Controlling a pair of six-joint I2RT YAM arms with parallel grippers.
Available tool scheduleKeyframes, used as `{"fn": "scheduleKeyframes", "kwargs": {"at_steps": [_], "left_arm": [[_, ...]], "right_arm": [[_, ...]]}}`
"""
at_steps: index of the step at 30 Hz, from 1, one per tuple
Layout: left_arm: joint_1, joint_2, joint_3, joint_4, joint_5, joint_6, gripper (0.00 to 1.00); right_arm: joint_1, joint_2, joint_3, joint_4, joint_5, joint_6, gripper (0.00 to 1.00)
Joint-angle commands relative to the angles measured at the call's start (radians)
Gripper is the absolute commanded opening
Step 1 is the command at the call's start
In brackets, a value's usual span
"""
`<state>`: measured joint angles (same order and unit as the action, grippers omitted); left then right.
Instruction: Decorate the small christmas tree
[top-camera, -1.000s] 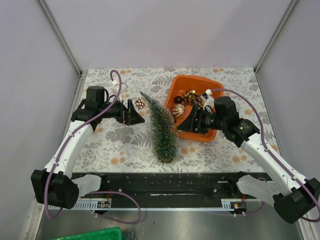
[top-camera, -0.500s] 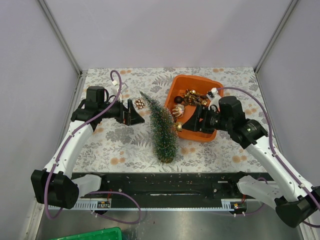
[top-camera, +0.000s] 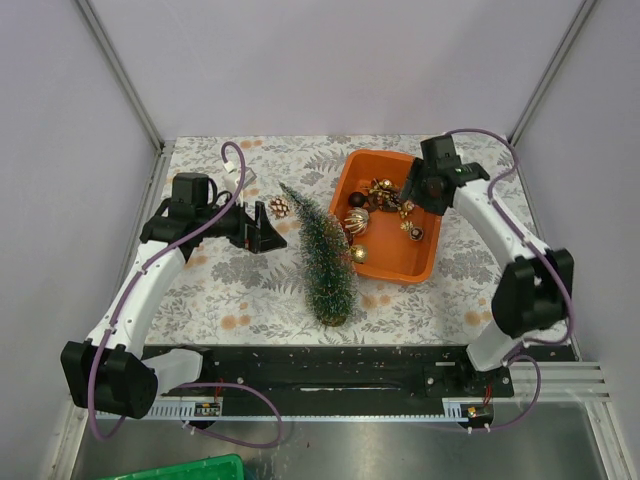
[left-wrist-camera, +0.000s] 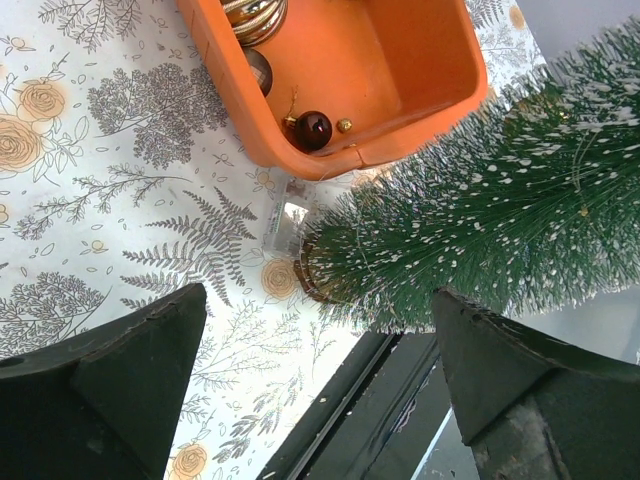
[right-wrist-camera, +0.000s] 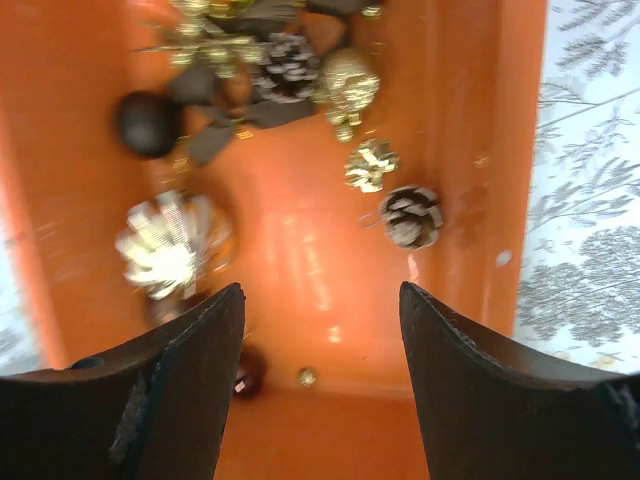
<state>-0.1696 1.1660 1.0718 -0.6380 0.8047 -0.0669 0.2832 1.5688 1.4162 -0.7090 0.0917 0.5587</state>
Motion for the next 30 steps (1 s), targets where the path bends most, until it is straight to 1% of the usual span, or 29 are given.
{"fn": "scheduleKeyframes", "kwargs": {"at_steps": [1,4,8,10,21,25,30], "left_arm": [[-0.002,-0.025,0.040,0.000,-0.021,0.039,0.99],[0.001,-0.020,0.048,-0.003,-0.027,0.042,0.99],[0.007,-0.019,0.047,-0.003,-0.030,0.044,0.99],[0.010,-0.017,0.043,-0.005,-0.035,0.044,0.99],[0.019,-0.017,0.040,-0.003,-0.033,0.044,0.99],[0.022,-0.025,0.039,-0.003,-0.033,0.047,0.99],[0.027,-0.034,0.040,-0.009,-0.033,0.053,0.99]], "right_arm": [[-0.028,0.195,0.136,-0.075,0.163,-0.060,0.71],[-0.039,0.330,0.243,-0.115,0.119,-0.057,0.70],[-0.042,0.451,0.361,-0.142,0.088,-0.046,0.69],[-0.052,0.503,0.430,-0.184,0.063,-0.040,0.68],[-0.107,0.605,0.553,-0.216,-0.089,0.014,0.68],[-0.107,0.681,0.633,-0.242,-0.184,0.032,0.68],[-0.116,0.755,0.690,-0.283,-0.213,0.058,0.67]]}}
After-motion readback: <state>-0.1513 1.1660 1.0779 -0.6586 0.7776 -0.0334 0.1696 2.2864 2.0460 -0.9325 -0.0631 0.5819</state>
